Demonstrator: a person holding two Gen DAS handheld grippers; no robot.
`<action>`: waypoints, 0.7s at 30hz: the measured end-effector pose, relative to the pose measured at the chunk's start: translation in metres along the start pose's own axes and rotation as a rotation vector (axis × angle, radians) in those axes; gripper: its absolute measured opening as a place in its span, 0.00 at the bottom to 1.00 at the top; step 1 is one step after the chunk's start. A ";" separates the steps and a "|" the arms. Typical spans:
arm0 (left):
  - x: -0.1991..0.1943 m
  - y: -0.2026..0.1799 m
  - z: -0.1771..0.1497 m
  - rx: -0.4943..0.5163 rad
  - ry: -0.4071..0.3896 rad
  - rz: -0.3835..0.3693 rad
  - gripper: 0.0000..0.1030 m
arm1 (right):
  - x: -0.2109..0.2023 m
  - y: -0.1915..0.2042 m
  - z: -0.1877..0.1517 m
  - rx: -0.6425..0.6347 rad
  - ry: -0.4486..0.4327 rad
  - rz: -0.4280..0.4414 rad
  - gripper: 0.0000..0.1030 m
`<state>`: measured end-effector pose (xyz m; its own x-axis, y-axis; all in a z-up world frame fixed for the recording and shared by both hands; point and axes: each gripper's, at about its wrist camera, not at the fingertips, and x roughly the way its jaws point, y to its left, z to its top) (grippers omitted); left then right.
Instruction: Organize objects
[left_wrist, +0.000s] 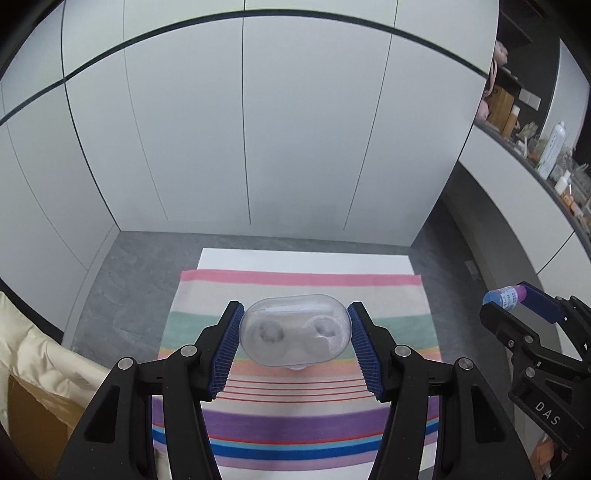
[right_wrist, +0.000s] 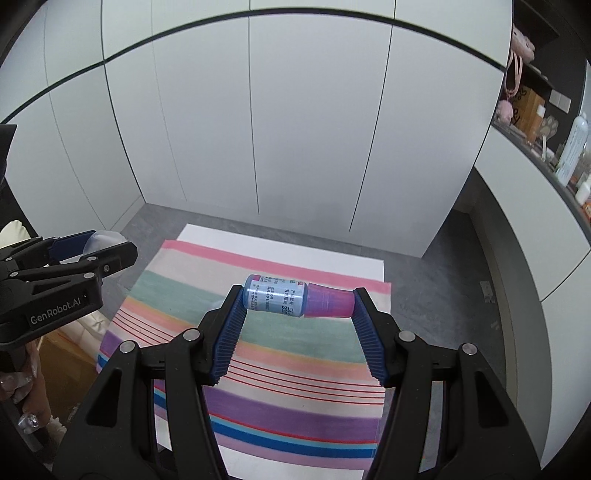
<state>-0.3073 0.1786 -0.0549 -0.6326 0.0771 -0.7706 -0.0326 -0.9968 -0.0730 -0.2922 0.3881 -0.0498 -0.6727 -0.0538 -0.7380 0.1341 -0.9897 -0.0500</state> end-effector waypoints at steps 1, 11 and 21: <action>-0.002 0.000 0.000 0.000 -0.002 0.000 0.57 | -0.003 0.002 0.001 -0.002 -0.004 -0.001 0.59; -0.022 -0.004 -0.005 0.010 -0.010 -0.010 0.57 | -0.015 0.010 -0.003 -0.010 -0.012 0.005 0.59; -0.047 -0.014 -0.011 0.029 -0.021 -0.017 0.57 | -0.032 0.005 -0.012 0.007 -0.016 0.009 0.59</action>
<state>-0.2692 0.1894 -0.0246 -0.6476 0.0943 -0.7561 -0.0663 -0.9955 -0.0673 -0.2611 0.3860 -0.0340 -0.6833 -0.0649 -0.7273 0.1352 -0.9901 -0.0387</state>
